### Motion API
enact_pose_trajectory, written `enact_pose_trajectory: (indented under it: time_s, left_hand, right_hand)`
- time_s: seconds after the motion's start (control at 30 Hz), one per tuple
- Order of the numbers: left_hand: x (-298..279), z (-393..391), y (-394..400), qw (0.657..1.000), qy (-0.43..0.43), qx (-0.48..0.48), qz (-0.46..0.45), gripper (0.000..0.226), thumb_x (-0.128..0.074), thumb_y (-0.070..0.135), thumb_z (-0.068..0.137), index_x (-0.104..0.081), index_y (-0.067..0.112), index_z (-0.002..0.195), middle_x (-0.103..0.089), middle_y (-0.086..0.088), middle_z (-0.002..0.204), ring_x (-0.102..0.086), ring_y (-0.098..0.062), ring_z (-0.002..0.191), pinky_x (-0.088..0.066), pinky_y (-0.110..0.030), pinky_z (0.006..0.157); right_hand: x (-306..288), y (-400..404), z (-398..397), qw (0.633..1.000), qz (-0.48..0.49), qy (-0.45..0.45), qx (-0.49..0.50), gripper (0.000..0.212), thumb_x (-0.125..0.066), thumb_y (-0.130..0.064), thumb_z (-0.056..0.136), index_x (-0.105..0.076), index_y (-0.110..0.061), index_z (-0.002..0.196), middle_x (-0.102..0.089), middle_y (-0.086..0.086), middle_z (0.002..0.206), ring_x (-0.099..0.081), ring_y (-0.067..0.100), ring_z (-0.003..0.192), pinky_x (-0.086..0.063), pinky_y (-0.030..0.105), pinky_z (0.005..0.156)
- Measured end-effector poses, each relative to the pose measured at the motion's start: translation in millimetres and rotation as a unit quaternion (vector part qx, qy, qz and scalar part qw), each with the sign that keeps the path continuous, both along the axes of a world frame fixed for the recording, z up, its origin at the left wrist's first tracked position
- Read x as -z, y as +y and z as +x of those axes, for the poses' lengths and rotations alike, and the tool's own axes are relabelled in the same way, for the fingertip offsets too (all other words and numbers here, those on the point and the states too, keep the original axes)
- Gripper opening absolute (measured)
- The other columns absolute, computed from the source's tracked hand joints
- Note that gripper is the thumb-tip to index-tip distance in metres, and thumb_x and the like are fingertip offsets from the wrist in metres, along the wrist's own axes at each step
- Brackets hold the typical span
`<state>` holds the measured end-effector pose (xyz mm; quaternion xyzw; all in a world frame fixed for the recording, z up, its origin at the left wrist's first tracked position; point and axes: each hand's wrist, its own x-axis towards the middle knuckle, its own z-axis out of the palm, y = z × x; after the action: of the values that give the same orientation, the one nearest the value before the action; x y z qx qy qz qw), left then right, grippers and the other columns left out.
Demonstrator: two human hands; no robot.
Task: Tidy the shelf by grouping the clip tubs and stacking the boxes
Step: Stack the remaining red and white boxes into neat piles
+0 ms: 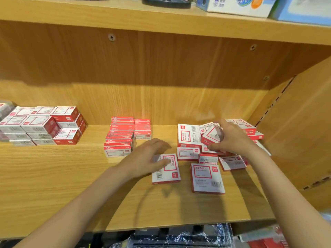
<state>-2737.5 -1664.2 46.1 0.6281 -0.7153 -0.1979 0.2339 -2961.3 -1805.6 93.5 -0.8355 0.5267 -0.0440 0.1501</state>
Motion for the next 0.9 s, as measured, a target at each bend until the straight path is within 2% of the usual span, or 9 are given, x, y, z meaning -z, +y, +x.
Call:
enact_pose_trajectory:
  time_s: [0.07, 0.13, 0.3, 0.43, 0.57, 0.67, 0.73, 0.83, 0.9]
  left_hand:
    - [-10.4, -8.7, -18.7, 1.0, -0.008, -0.014, -0.008, 0.052, -0.058, 0.037, 0.088, -0.043, 0.018, 0.133, -0.044, 0.002, 0.135, -0.042, -0.014, 0.122, -0.034, -0.026, 0.098]
    - [-18.6, -18.1, -40.4, 0.999, -0.026, -0.02, 0.001, 0.057, -0.06, 0.032, 0.087, -0.037, 0.018, 0.138, -0.038, 0.002, 0.141, -0.036, -0.017, 0.128, -0.03, -0.03, 0.102]
    - [-20.1, -29.3, -82.6, 0.993, -0.072, 0.011, 0.095, 0.078, -0.066, 0.031, 0.083, -0.021, 0.016, 0.144, -0.023, -0.002, 0.151, -0.022, -0.018, 0.137, -0.023, -0.031, 0.109]
    - [-16.5, -30.6, -101.1, 0.992, -0.037, -0.01, 0.121, 0.077, -0.076, 0.028, 0.071, -0.032, 0.019, 0.133, -0.04, 0.001, 0.123, -0.042, -0.014, 0.114, -0.041, -0.026, 0.092]
    - [-17.6, -28.4, -97.0, 0.996, -0.047, -0.041, 0.06, 0.084, -0.081, 0.038, 0.061, -0.034, 0.02, 0.128, -0.043, 0.003, 0.118, -0.04, -0.014, 0.109, -0.041, -0.032, 0.092]
    - [-32.8, -20.9, -74.8, 0.996, -0.03, -0.077, -0.023, 0.098, -0.078, 0.054, 0.055, -0.031, 0.018, 0.133, -0.041, 0.006, 0.12, -0.036, -0.015, 0.112, -0.035, -0.029, 0.091]
    - [-46.5, -10.6, -56.1, 0.993, -0.004, -0.104, -0.056, 0.107, -0.071, 0.065, 0.047, -0.03, 0.019, 0.134, -0.038, 0.009, 0.118, -0.037, -0.012, 0.111, -0.034, -0.027, 0.09]
    - [-59.4, 8.4, -34.3, 0.99, 0.019, -0.125, -0.066, 0.104, -0.079, 0.048, 0.052, -0.029, 0.016, 0.137, -0.039, 0.007, 0.121, -0.039, -0.006, 0.112, -0.036, -0.023, 0.094]
    - [-61.6, 20.2, -23.7, 0.988, 0.016, -0.146, -0.056, 0.11, -0.077, 0.054, 0.045, -0.029, 0.017, 0.137, -0.038, 0.009, 0.118, -0.041, -0.008, 0.112, -0.037, -0.026, 0.096]
  right_hand:
    - [-0.9, 1.3, -5.6, 0.996, 0.014, -0.088, 0.005, 0.076, -0.083, -0.037, 0.063, -0.041, -0.023, 0.124, -0.055, 0.003, 0.119, -0.049, 0.022, 0.106, -0.04, 0.033, 0.083]
    - [-1.4, 4.6, -10.7, 0.986, 0.02, -0.164, 0.018, 0.077, -0.084, -0.037, 0.061, -0.041, -0.023, 0.124, -0.055, -0.001, 0.112, -0.05, 0.016, 0.099, -0.039, 0.029, 0.078]
    - [1.4, 3.7, -13.8, 0.981, -0.014, -0.186, 0.047, 0.087, -0.082, -0.04, 0.063, -0.033, -0.025, 0.134, -0.041, 0.005, 0.127, -0.041, 0.012, 0.099, -0.034, 0.026, 0.082]
    - [1.7, 4.0, -11.5, 0.978, -0.025, -0.189, 0.083, 0.082, -0.077, -0.045, 0.066, -0.033, -0.028, 0.133, -0.033, 0.004, 0.126, -0.045, 0.017, 0.106, -0.04, 0.03, 0.084]
    - [1.3, 3.9, -6.7, 0.978, -0.024, -0.193, 0.079, 0.066, -0.075, -0.041, 0.071, -0.04, -0.025, 0.125, -0.039, 0.003, 0.123, -0.047, 0.019, 0.106, -0.039, 0.027, 0.078]
    - [-8.7, 2.5, 2.5, 0.975, -0.036, -0.213, 0.059, 0.054, -0.077, -0.039, 0.07, -0.04, -0.028, 0.108, -0.055, -0.004, 0.095, -0.054, 0.017, 0.091, -0.039, 0.027, 0.07]
    - [-15.3, 3.0, 15.8, 0.97, -0.045, -0.234, 0.046, 0.054, -0.077, -0.04, 0.069, -0.04, -0.028, 0.106, -0.054, -0.006, 0.093, -0.05, 0.017, 0.094, -0.039, 0.029, 0.073]
    - [-19.7, 6.5, 47.4, 0.973, -0.042, -0.226, 0.019, 0.07, -0.076, -0.046, 0.068, -0.039, -0.024, 0.123, -0.048, -0.007, 0.102, -0.038, 0.02, 0.11, -0.038, 0.037, 0.09]
    - [-15.6, 9.5, 71.6, 0.972, -0.012, -0.233, 0.013, 0.081, -0.077, -0.047, 0.066, -0.034, -0.024, 0.13, -0.046, -0.006, 0.109, -0.037, 0.022, 0.116, -0.036, 0.039, 0.096]
